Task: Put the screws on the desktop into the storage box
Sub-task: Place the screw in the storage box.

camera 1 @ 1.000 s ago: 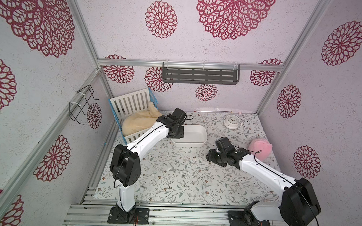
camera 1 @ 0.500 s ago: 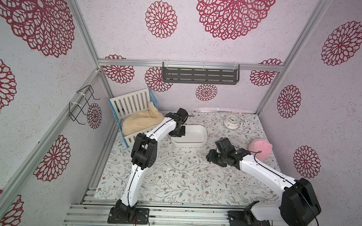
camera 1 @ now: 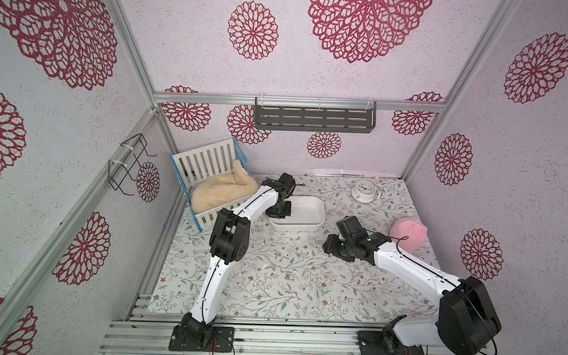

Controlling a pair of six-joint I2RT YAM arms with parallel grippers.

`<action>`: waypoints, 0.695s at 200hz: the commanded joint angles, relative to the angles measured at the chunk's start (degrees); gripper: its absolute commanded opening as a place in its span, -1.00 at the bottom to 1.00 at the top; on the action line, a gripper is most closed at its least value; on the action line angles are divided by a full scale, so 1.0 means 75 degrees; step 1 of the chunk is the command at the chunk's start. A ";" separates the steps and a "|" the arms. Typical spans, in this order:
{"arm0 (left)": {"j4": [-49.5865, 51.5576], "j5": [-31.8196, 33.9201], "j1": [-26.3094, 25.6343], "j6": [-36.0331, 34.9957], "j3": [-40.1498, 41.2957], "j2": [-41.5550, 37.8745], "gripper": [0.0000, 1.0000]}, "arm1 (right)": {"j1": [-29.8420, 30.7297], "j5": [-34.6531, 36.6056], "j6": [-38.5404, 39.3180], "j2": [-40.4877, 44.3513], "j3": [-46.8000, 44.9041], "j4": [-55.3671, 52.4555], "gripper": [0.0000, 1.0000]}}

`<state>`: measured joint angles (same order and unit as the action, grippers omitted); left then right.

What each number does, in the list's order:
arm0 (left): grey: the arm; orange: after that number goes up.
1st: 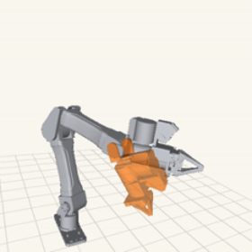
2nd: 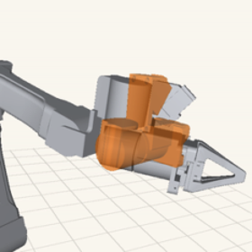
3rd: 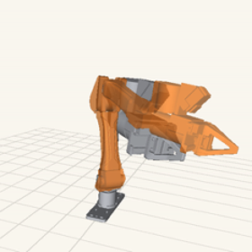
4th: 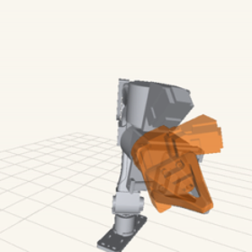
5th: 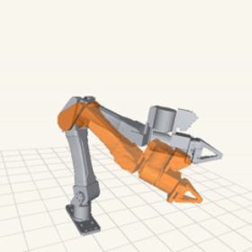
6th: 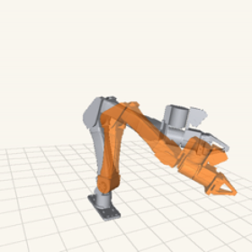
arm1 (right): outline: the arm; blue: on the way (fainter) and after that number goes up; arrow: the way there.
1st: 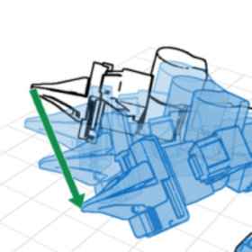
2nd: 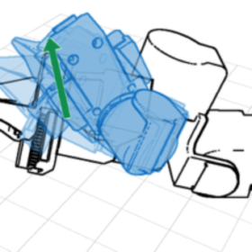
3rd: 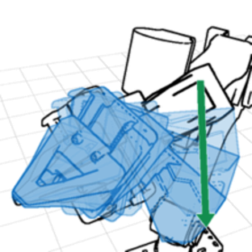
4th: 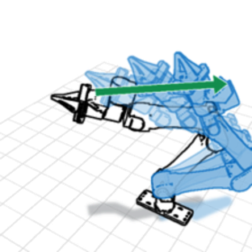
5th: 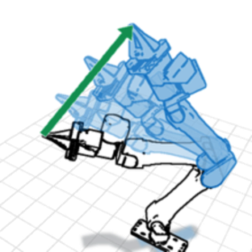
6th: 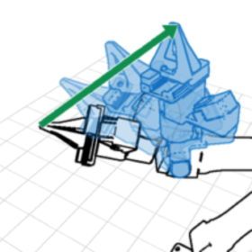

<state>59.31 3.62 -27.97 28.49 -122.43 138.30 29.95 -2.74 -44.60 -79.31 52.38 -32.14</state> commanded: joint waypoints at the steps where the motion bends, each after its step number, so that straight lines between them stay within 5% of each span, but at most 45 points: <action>1: 0.0114 -0.0111 0.0025 -0.0086 -0.0082 0.0077 -0.80 | -0.0033 0.0026 0.0054 -0.0017 0.0083 0.0174 0.18; 68: 0.0108 -0.0010 0.0024 -0.0188 -0.0009 -0.0604 -0.30 | -0.0024 0.0073 0.0044 0.0074 0.0187 0.0021 0.35; 139: 0.0102 0.0130 0.0014 -0.0111 0.0965 -0.3166 -0.18 | 0.0021 0.0240 -0.0132 0.0387 0.0118 -0.0230 0.24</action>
<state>59.24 3.64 -27.97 27.51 -119.11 123.39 29.98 -2.37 -44.69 -78.83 52.53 -33.74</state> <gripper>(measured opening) 0.402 0.638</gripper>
